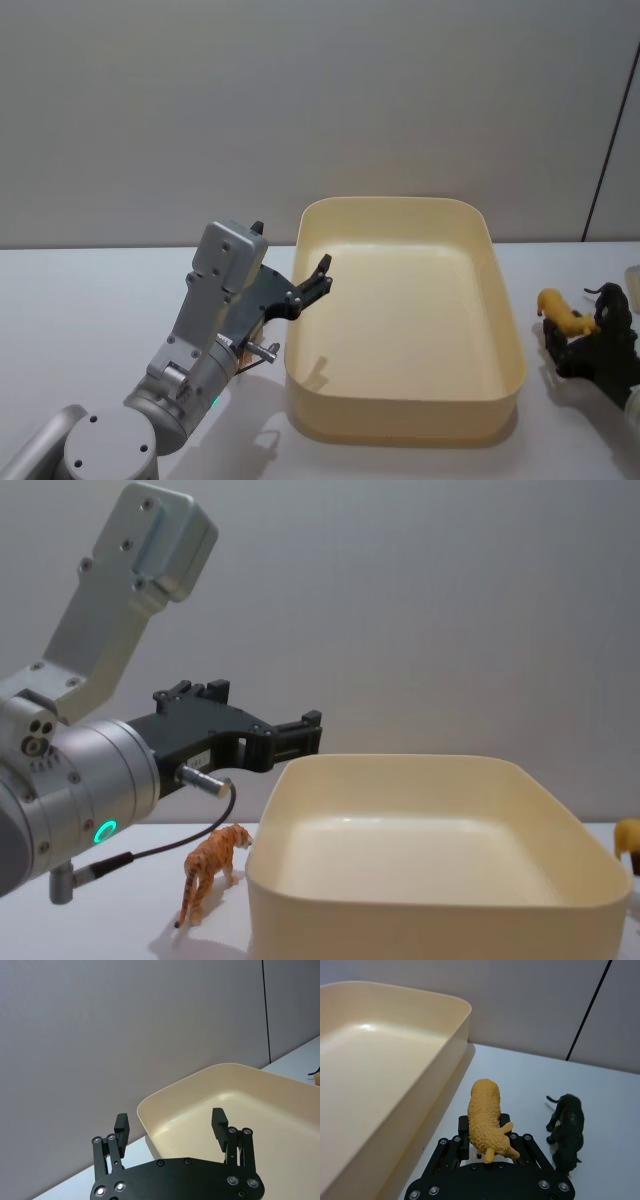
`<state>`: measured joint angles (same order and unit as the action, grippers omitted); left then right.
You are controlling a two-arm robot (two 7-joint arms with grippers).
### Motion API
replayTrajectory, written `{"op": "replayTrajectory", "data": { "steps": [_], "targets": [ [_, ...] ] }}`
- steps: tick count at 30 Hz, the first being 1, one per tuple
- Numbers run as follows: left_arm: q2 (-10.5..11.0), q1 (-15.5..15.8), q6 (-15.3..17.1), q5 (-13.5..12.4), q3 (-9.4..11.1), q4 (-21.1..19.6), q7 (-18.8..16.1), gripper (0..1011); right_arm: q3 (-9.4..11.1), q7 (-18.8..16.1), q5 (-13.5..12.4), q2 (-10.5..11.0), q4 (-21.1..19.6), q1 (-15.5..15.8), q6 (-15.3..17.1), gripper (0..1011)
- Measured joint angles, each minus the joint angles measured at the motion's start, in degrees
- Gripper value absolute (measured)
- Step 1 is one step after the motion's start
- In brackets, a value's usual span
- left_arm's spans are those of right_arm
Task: Pick up the toy alternately with two hands and place it into the central storage box.
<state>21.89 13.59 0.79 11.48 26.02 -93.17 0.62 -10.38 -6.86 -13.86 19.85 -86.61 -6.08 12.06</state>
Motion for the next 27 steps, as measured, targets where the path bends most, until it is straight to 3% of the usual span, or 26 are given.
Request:
{"op": "replayTrajectory", "data": {
  "steps": [14, 22, 27],
  "targets": [
    [0.00, 0.00, 0.00, 0.00, 0.00, 0.00, 0.00, 1002, 0.72, 1.55, 0.48, -0.62, -3.79, -2.27, -3.82, 330],
    [0.00, 0.00, 0.00, 0.00, 0.00, 0.00, 0.00, 1002, 0.34, -1.44, 0.14, -2.08, -4.19, -5.96, -3.29, 330],
    [0.00, 0.00, 0.00, 0.00, 0.00, 0.00, 0.00, 1002, -0.74, -4.68, 0.10, -4.19, -2.00, -10.01, -1.42, 330]
  ]
}}
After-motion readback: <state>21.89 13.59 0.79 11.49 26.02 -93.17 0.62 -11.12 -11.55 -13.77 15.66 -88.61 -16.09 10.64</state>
